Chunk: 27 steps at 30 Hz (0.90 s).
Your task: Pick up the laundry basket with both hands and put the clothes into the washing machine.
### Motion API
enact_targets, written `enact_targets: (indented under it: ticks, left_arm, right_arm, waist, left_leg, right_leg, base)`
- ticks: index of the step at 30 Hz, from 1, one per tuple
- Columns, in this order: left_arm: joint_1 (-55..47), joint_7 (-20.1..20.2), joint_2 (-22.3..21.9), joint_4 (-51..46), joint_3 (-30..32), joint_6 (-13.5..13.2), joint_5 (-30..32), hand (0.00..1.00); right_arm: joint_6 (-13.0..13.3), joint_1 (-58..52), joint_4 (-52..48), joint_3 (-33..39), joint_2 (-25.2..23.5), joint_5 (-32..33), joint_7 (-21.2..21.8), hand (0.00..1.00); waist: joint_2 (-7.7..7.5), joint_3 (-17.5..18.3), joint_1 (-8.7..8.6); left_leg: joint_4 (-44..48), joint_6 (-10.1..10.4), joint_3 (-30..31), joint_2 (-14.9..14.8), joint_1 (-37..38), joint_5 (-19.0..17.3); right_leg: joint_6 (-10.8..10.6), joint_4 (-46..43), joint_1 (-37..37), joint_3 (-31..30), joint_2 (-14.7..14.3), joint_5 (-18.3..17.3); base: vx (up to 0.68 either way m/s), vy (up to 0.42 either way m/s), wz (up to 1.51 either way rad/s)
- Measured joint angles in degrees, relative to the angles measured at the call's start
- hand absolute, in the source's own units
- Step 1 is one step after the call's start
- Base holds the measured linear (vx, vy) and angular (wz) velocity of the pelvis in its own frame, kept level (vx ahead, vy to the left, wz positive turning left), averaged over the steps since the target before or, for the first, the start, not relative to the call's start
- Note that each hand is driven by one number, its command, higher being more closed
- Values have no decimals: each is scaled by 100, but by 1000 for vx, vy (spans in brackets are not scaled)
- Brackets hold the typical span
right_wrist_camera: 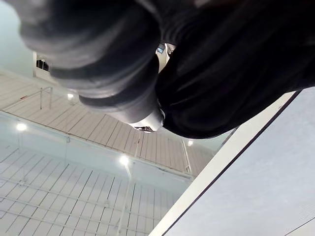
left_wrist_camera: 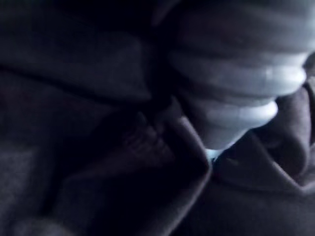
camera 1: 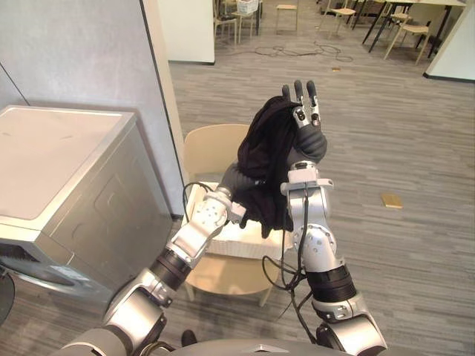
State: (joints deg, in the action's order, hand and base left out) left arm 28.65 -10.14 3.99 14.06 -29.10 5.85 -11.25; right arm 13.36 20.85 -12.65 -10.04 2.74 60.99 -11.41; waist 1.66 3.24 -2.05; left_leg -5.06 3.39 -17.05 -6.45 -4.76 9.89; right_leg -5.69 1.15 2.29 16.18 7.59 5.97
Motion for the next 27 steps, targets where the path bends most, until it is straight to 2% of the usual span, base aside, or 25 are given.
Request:
enact_targets:
  ticks: [1,2,5,10,15,17,19,20,23,27]
  left_arm:
    - [-1,-2,1,-3,8,-2,-36,100]
    - [-4,-4,1,-8,20,-3,-100,100]
    - [-192,-32,16,-273,203,-20,-379,100]
    - [-980,-68,59,-679,874,-145,-505,100]
    - [-1753,-68,52,-1022,1570,-147,-724,100]
    - [-2146,-68,-16,-1442,1855,-155,-783,100]
    - [-2403,-183,-165,-1661,2157,-186,-782,100]
    - [-2564,-316,-285,-1752,2517,-219,-783,100]
    - [-2926,-545,-274,-1885,3258,-318,-887,100]
    - [-3340,-614,-238,-2226,3647,-363,-887,100]
  right_arm:
    - [13,-10,0,3,0,0,0,100]
    - [20,-27,0,8,3,-4,-1,0]
    - [18,-213,-1,106,0,-25,-9,0]
    - [-15,-831,2,769,42,-119,-175,0]
    - [-310,-1700,2,998,101,-297,-157,0]
    - [-514,-2112,11,1111,-28,-600,-72,0]
    - [-580,-2424,18,1203,-232,-857,-34,0]
    - [-583,-2557,77,1544,-426,-912,-40,0]
    - [-580,-2755,530,2348,-448,-968,-165,0]
    - [-621,-3043,697,2646,-454,-969,-179,0]
  waist:
    - [-1,0,2]
    - [-2,0,4]
    - [-5,2,4]
    - [-29,3,12]
    - [-35,-1,8]
    - [-53,-11,7]
    - [-76,-21,8]
    - [-92,-14,7]
    - [-159,13,6]
    - [-180,10,9]
  left_leg:
    - [0,-2,-2,0,0,2]
    - [0,-5,-4,0,0,3]
    - [0,-6,-8,-3,1,4]
    - [0,19,-10,-4,10,-16]
    - [0,48,-22,-5,14,-64]
    - [0,49,-22,-5,14,-79]
    - [0,47,-22,-5,14,-85]
    - [0,44,-23,-3,14,-91]
    - [0,49,-35,1,30,-111]
    - [0,58,-51,4,61,-131]
  right_leg:
    - [-2,0,1,-1,0,-4]
    - [-6,1,3,-3,0,-7]
    - [-9,1,7,-8,0,-10]
    - [-9,4,1,-15,1,-11]
    - [-14,22,0,-32,0,-14]
    - [-21,27,0,-37,2,-21]
    - [-27,25,-1,-38,2,-28]
    - [-29,25,-1,-40,5,-34]
    - [-32,27,-2,-55,11,-43]
    - [-38,39,-10,-70,16,-57]
  base:
    - [0,0,0]
    - [0,0,0]
    - [0,0,0]
    - [0,0,0]
    - [0,0,0]
    - [0,0,0]
    - [0,0,0]
    - [0,0,0]
    - [0,0,0]
    - [8,0,-1]
